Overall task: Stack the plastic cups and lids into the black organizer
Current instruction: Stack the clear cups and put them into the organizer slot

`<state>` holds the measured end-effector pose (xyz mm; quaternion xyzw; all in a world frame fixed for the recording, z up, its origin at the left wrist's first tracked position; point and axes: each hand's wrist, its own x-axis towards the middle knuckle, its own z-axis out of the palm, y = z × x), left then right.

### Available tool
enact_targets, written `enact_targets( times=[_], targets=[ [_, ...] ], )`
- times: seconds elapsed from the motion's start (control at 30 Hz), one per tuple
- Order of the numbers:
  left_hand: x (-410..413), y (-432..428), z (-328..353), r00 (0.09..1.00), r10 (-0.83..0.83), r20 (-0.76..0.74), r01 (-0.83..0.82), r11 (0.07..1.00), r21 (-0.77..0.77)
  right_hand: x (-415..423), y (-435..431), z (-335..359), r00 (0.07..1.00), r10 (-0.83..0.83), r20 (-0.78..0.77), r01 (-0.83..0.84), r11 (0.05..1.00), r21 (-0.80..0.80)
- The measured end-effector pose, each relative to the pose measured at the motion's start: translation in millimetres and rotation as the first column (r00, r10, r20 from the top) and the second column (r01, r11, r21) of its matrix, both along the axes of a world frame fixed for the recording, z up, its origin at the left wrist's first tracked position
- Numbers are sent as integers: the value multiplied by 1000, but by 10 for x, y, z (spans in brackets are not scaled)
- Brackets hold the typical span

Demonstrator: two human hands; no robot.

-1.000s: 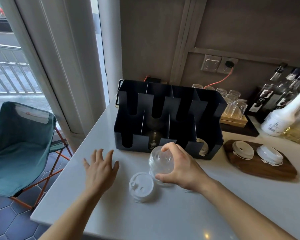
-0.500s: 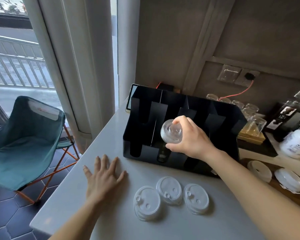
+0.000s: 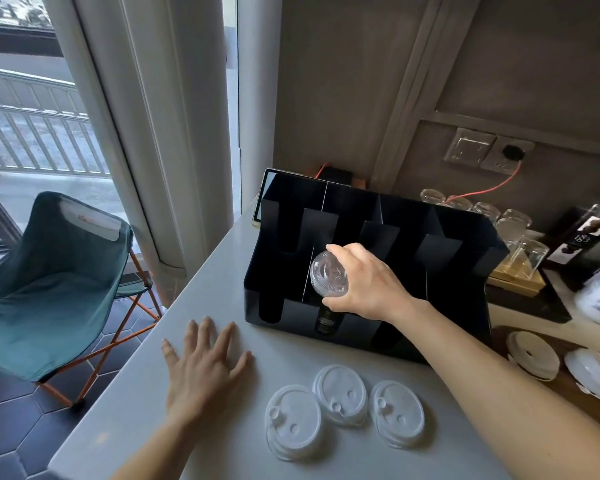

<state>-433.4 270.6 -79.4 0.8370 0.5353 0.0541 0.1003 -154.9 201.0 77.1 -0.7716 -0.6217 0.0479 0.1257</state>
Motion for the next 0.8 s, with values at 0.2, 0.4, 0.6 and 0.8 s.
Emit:
enact_targets(
  times=[0.2, 0.4, 0.6, 0.8],
  targets=[
    [8, -16, 15, 1000, 4, -5, -4, 1000, 1, 24, 2, -114, 995, 52, 89, -54, 998, 18],
    [2, -11, 14, 1000, 9, 1, -9, 1000, -2, 47, 46, -180, 980, 83, 183, -84, 996, -4],
    [5, -11, 22, 1000, 8, -6, -8, 1000, -2, 44, 68, -208, 966, 96, 241, -94, 995, -21],
    [3, -12, 28, 1000, 7, -1, -7, 1000, 1, 29, 74, -220, 954, 104, 281, -92, 994, -56]
  ],
)
